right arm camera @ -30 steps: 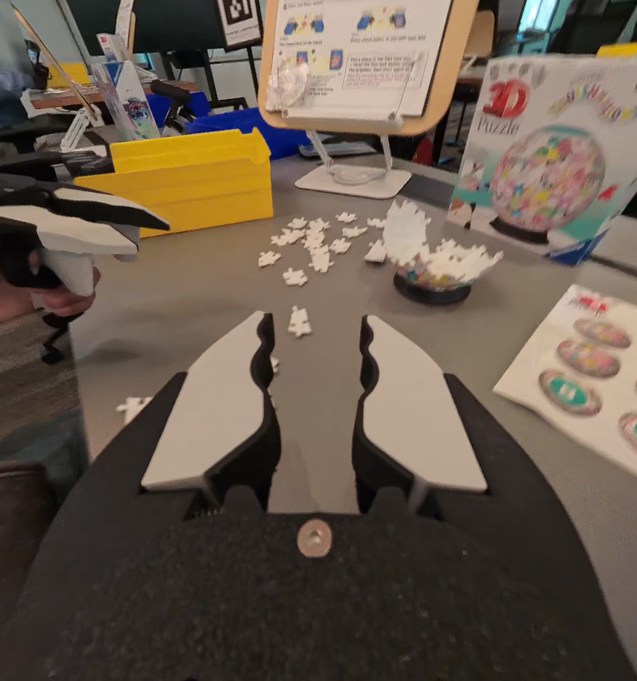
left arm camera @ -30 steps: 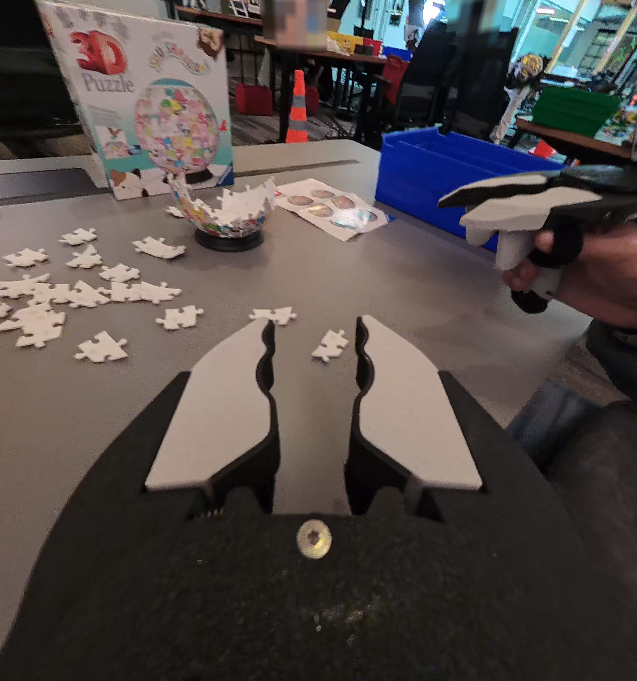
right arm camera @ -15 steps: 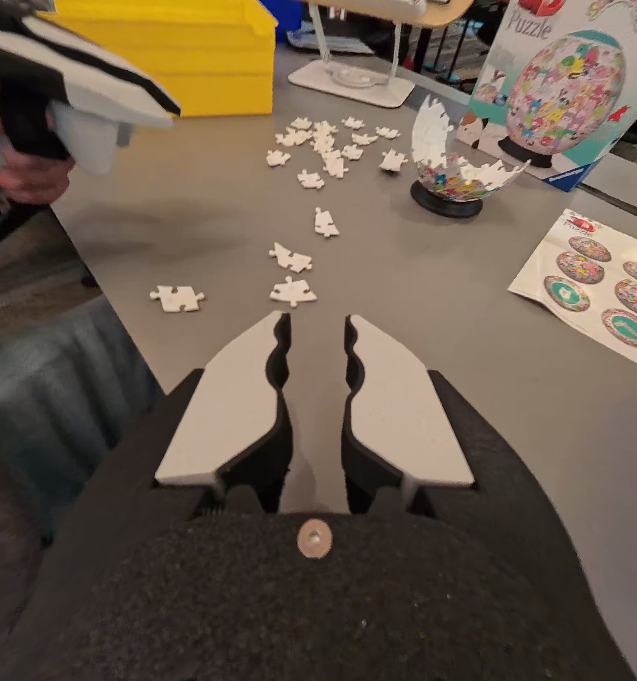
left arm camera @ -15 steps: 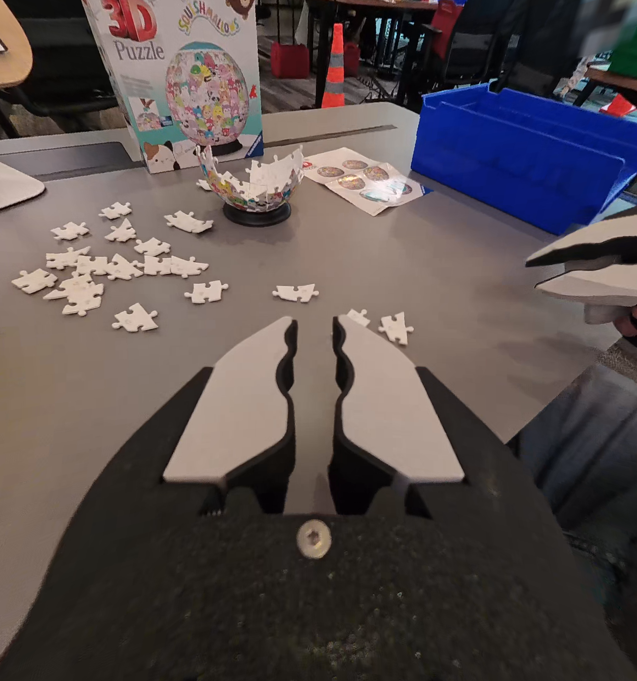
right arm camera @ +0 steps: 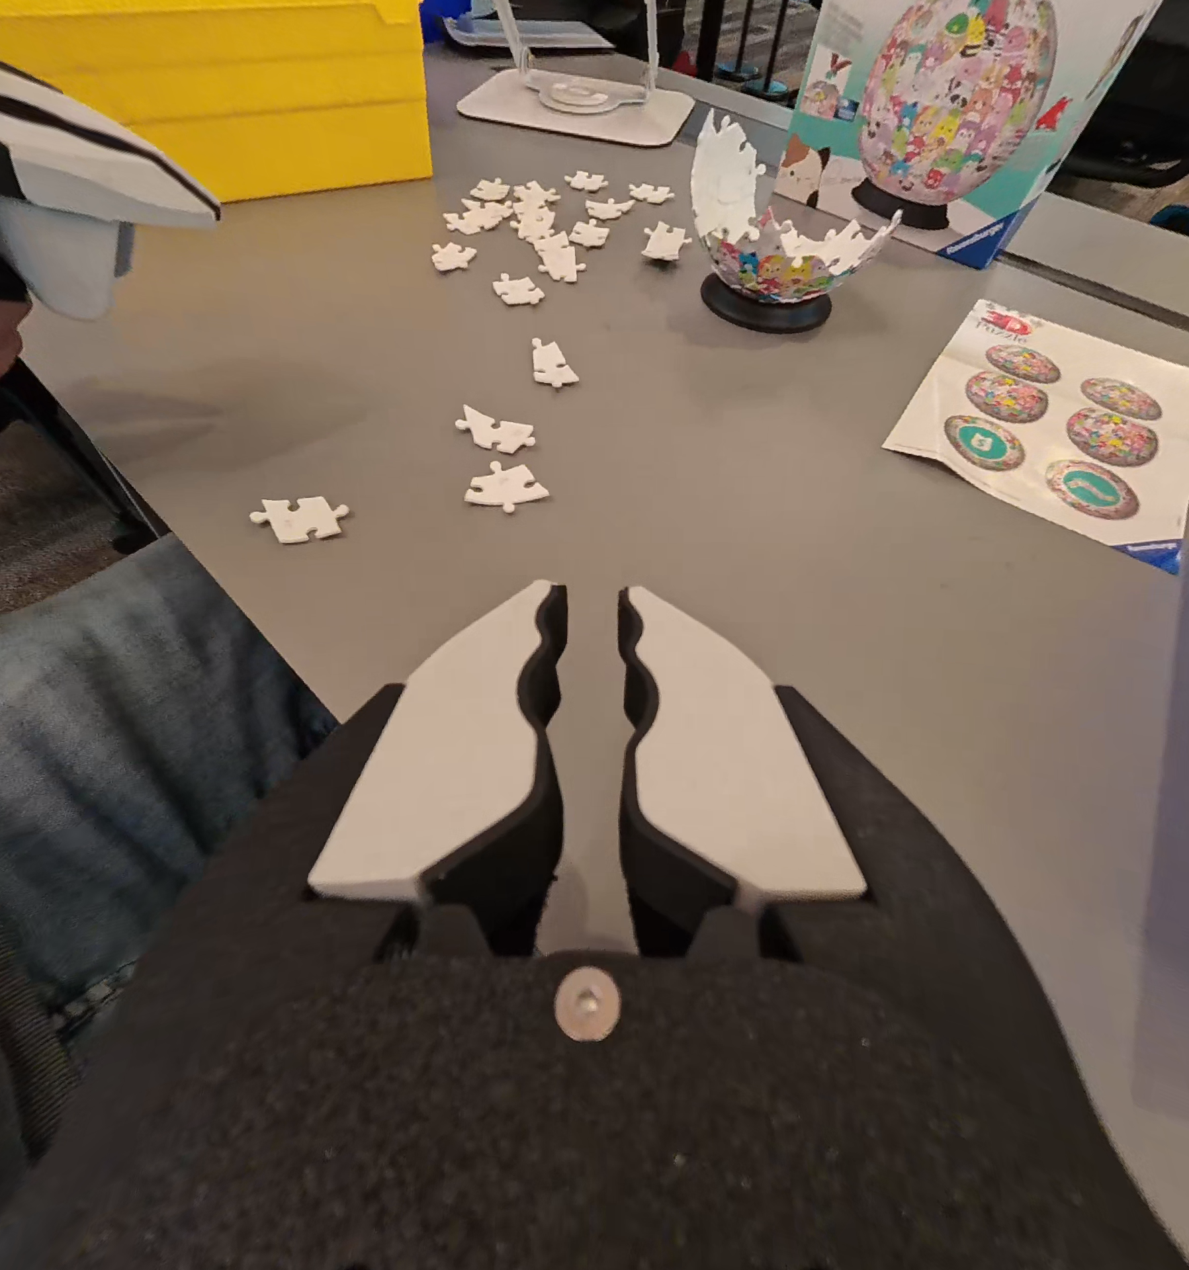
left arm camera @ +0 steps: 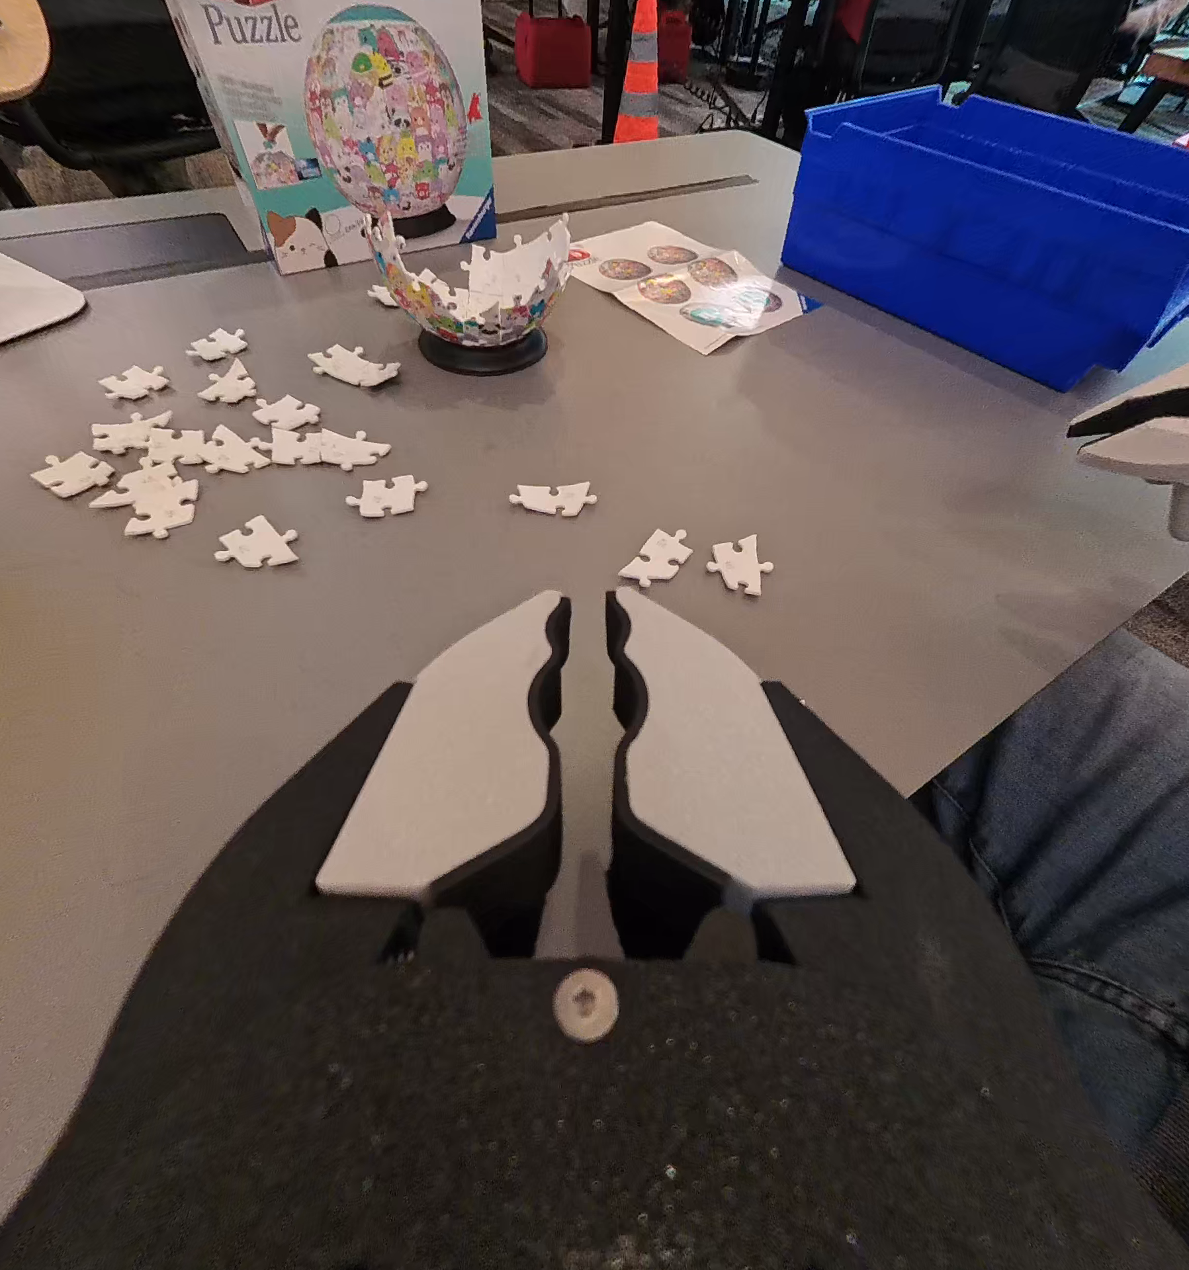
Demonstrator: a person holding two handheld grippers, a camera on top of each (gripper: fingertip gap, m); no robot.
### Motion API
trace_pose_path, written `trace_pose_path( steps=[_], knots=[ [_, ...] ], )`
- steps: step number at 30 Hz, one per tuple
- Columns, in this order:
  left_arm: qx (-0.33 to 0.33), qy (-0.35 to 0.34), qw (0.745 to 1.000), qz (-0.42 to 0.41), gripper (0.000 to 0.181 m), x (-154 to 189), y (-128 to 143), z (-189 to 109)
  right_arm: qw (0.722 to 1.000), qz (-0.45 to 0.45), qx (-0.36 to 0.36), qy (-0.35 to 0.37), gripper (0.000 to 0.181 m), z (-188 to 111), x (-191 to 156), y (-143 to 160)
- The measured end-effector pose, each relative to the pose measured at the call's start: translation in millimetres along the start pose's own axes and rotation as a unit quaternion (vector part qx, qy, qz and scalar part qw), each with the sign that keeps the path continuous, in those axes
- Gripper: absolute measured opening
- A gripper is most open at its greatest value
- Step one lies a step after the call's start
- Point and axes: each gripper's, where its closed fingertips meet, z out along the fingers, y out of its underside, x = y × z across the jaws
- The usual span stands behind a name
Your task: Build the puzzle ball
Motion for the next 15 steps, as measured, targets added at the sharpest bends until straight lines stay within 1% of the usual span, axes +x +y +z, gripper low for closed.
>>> trace_pose_path(
  steps=[1, 6, 10, 15],
  knots=[
    [-0.003, 0.0, 1.0, 0.0, 0.01, 0, 1, 1, 1.0, 0.002, 0.002, 0.0, 0.014, 0, 1, 0],
    [-0.03, -0.003, 0.999, 0.01, 0.011, -1, 11, 8, 1.0, -0.008, -0.008, -0.014, 0.014, 5, -4, 2],
    [-0.031, -0.001, 0.999, 0.015, 0.012, 0, 11, 11, 0.999, -0.028, -0.009, -0.02, 0.014, 11, -8, 2],
    [-0.037, -0.001, 0.999, 0.016, 0.012, -2, 13, 13, 0.999, -0.033, -0.008, -0.031, 0.014, 15, -11, 0]
  ],
)
